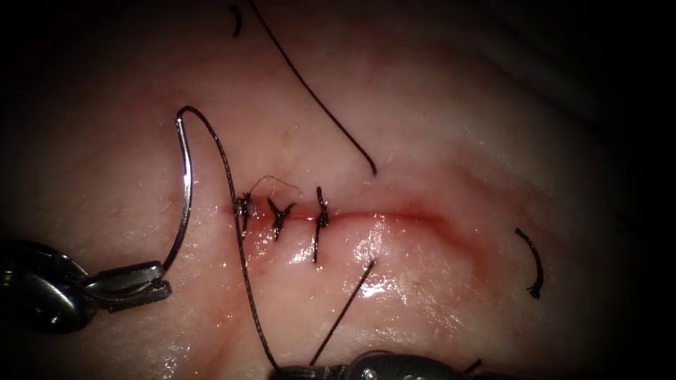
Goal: Wound Closure
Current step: Pull the suture through the wound with the right gripper
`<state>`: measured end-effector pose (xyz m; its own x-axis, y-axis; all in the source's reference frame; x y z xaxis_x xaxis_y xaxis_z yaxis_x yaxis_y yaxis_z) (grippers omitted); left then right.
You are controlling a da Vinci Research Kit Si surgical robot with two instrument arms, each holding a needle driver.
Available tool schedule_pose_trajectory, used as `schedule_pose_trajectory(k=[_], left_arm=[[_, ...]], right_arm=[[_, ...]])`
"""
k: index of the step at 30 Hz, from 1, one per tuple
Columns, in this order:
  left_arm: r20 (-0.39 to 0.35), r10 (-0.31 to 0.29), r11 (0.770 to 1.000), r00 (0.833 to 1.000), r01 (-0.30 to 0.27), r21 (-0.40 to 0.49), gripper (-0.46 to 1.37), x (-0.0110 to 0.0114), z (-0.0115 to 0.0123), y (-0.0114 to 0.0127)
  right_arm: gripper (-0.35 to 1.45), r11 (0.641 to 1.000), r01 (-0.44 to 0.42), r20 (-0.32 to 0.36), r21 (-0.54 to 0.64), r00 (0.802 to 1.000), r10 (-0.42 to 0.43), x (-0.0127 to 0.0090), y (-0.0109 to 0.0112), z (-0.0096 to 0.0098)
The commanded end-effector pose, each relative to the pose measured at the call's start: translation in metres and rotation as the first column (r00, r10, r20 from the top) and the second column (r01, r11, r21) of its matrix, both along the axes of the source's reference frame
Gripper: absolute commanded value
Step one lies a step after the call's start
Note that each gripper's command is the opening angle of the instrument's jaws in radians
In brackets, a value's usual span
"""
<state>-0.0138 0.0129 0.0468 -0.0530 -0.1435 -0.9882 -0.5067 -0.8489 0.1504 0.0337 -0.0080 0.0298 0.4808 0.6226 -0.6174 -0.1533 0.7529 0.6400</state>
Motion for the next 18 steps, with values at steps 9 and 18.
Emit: schedule_pose_trajectory(k=[9, 18], left_arm=[[0.007, -0.007, 1.0, 1.0, 0.007, 0.0, -0.35, 0.0005, 0.0, -0.0006], [0.006, -0.006, 1.0, 1.0, 0.006, -0.001, -0.35, 0.0007, -0.0001, -0.0008]], right_arm=[[-0.35, 1.0, 0.021, -0.001, -0.018, 1.0, -0.021, 0.0035, -0.0034, -0.0018], [-0.35, 1.0, 0.018, 0.0, -0.015, 1.0, -0.018, 0.004, -0.0031, -0.002]])
